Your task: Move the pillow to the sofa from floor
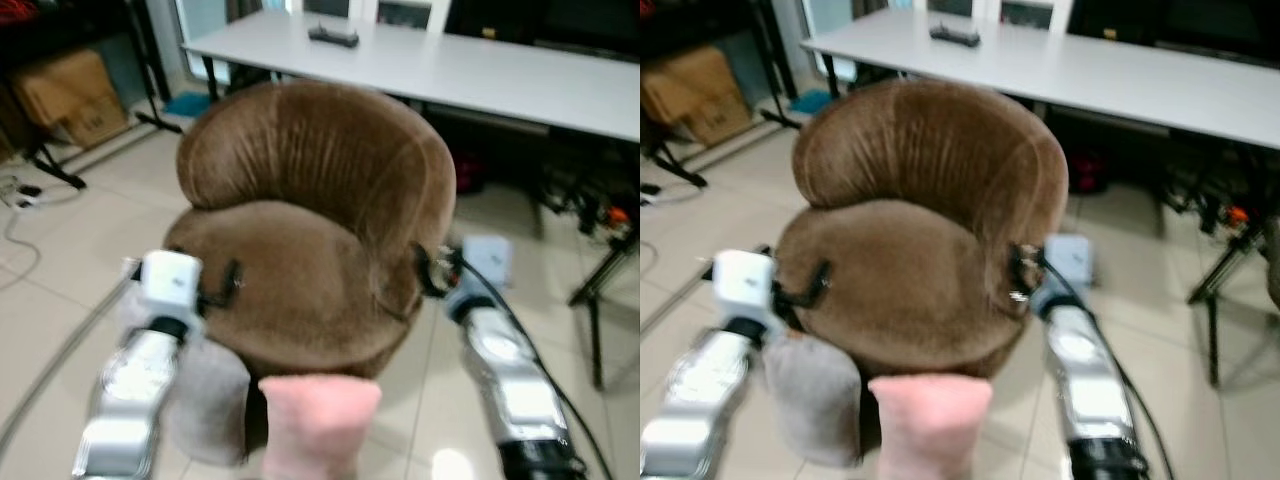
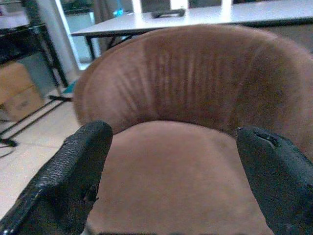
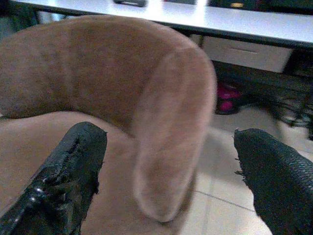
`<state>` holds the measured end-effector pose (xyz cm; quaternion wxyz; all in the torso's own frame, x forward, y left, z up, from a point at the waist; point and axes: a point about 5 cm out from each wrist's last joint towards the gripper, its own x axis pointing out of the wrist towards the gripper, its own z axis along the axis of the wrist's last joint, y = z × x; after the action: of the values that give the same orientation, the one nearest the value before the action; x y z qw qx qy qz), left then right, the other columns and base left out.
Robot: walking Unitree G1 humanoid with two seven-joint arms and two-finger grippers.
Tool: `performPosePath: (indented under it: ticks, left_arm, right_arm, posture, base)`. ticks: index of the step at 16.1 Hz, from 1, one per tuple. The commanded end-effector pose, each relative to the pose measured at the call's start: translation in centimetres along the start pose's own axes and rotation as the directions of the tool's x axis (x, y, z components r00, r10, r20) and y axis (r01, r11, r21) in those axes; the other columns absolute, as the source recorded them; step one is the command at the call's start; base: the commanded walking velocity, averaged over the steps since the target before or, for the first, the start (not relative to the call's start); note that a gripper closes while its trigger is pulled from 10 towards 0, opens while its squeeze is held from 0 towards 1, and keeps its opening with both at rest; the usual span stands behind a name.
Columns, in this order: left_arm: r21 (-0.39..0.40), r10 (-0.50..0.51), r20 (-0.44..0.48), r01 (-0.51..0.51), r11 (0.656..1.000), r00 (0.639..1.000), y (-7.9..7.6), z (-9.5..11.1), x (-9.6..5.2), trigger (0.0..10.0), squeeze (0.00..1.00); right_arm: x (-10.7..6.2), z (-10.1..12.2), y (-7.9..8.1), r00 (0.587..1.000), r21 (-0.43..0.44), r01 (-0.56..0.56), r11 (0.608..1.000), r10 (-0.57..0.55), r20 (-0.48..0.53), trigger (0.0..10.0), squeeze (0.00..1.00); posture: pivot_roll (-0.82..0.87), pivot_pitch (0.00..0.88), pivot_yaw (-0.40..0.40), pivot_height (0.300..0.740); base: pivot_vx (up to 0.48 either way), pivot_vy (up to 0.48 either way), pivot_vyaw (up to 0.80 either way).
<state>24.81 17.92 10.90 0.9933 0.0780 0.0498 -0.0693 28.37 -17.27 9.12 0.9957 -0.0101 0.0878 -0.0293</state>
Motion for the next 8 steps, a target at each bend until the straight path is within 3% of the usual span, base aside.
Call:
performPosePath:
  ticks: [1, 8]
  left_arm:
    - [0.022, 0.014, 0.003, -0.015, 1.0, 1.0, 0.57, 0.23, -0.01, 10.0, 0.0]
    - [0.035, 0.013, 0.004, -0.013, 0.999, 1.0, 0.57, 0.27, 0.22, 10.0, 0.0]
  right_arm:
    - [0.17, 0.48, 0.4, 1.0, 0.009, -0.014, 1.0, 0.014, 0.016, 10.0, 0.0]
    - [0.4, 0.44, 0.59, 1.0, 0.055, -0.019, 0.998, 0.018, 0.009, 10.0, 0.0]
  posture:
    - [0.07, 0.0, -0.032, 0.74]
    - [0.07, 0.0, -0.034, 0.74]
  base:
    - [0.311, 0.0, 0.0]
    - [0.294, 0.0, 0.0]
